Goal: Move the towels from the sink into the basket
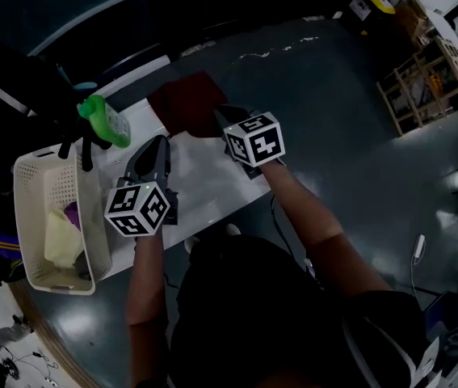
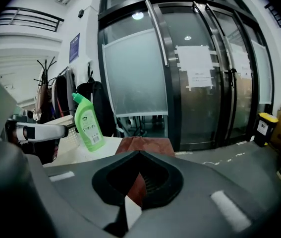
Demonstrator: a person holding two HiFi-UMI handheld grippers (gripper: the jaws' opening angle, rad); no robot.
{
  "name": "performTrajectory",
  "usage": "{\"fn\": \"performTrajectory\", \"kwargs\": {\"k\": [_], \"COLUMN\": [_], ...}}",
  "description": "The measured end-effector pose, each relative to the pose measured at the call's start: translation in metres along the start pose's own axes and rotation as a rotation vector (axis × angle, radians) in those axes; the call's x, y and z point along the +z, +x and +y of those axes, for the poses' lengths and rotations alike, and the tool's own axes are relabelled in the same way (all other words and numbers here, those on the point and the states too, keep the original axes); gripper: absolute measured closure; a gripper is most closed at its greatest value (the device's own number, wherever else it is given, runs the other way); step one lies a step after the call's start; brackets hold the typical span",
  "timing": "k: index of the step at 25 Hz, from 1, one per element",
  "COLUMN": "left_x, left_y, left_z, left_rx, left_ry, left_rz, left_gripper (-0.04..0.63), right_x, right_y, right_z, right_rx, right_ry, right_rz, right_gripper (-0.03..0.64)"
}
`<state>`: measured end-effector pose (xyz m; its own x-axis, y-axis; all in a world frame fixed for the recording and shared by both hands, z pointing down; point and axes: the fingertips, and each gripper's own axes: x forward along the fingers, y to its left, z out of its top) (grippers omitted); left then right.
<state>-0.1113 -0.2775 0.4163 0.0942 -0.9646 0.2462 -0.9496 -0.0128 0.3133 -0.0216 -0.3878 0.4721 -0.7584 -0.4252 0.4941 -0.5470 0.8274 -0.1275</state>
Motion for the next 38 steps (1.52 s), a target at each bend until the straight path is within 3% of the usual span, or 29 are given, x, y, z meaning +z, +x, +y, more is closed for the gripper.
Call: {"fn": "performTrajectory", "kwargs": {"k": [10,20,26,38], "left_x": [-0.032,-0.049,-0.052,-0.060], "left_y": [0.022,0.023,0.018,0.016], "left_z": [-0.001,0.016,0.023,0.030], "left_rx": [0.004,0.045,0.062,0.069], "left_ry": [0.012,-0.025,-0.062,-0.084], "left_rz": [0.071,0.110,0.106,0.118], "left_gripper": [0.586,0.586,0.586,0.586], "right_x": [-0.019,-0.032,-0.032,-0.047], "right_y": [0.029,0.068,0.080,0.090], "right_z": [-0.011,-0.008,-0.013,-0.014], "right_rx": [0.042,0.080,0.061,0.026], "right_ry": [-0.003,-0.015,-0.030,-0.127], "right_rz": [0.039,0.101,0.126,0.240], "right_gripper": [0.583,0.394,0.327,0.341]}}
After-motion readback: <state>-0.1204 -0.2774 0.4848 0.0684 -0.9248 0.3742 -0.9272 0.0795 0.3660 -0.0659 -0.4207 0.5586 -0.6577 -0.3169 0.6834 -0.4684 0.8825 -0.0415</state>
